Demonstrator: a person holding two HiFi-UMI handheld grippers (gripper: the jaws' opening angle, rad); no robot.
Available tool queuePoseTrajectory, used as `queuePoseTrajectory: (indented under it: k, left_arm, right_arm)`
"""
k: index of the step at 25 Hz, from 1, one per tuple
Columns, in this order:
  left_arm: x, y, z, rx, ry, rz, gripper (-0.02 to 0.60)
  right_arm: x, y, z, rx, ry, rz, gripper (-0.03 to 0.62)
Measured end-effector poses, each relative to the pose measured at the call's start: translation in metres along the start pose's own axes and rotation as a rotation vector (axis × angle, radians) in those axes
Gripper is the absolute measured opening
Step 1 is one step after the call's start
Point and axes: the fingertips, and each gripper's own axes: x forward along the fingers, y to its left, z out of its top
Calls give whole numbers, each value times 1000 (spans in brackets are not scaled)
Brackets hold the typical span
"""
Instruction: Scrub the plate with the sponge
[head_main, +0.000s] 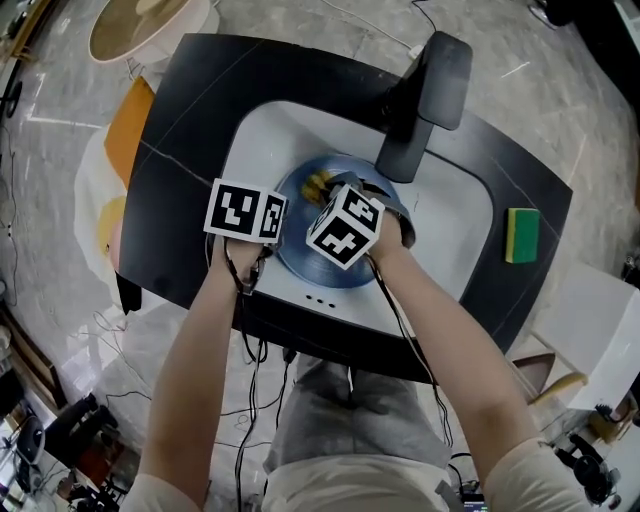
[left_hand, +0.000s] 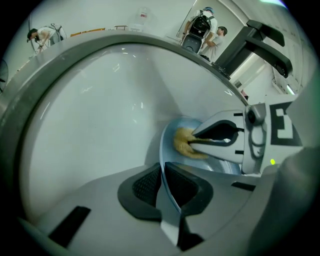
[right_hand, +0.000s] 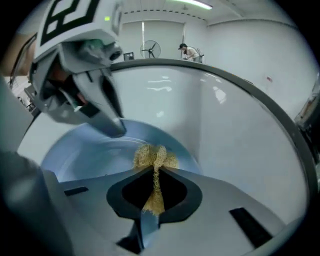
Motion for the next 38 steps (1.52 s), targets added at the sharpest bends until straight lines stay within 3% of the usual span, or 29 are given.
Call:
queuePoseTrajectory:
  k: [3,6,11,15,20,25,28,30,35,38]
  left_arm:
    - [0,-3,-1,16,5,-4,40]
    - [1,-4,-3,31,9,-5,43]
    - [1,-6,-3,12,8,-32,41]
    - [2,-11,-6,-9,14,-53,41]
    - [1,-9,-8,-12,31,-46,41]
    - [1,-3,-6,-30,30,-25,40]
    - [3,-6,-10,-11,56,-29,41]
    - [4,-6,-9,-7,56,-18,41]
    - [6,-4,-6,-11,46,0,41]
    - [8,-4,-7,7,54,4,43]
  right_arm:
    - [-1,-32,-27,54,54,-72,51]
    - [-13,-38,-64,52,120,-70,51]
    - [-53,12,-112,-24,211,102,51]
    - [-81,75,-107,-85,183,260,51]
    - [-74,127,-50,-102,32,341,51]
    - [-36,111,-4,-107,-16,302,51]
    - [-19,84,12,-173,-39,207,52]
    - [-12,71,16,-189,-46,186,52]
    - [-3,44,20,-103,-69,168,54]
    - [2,23,12,-90,-52,82,52]
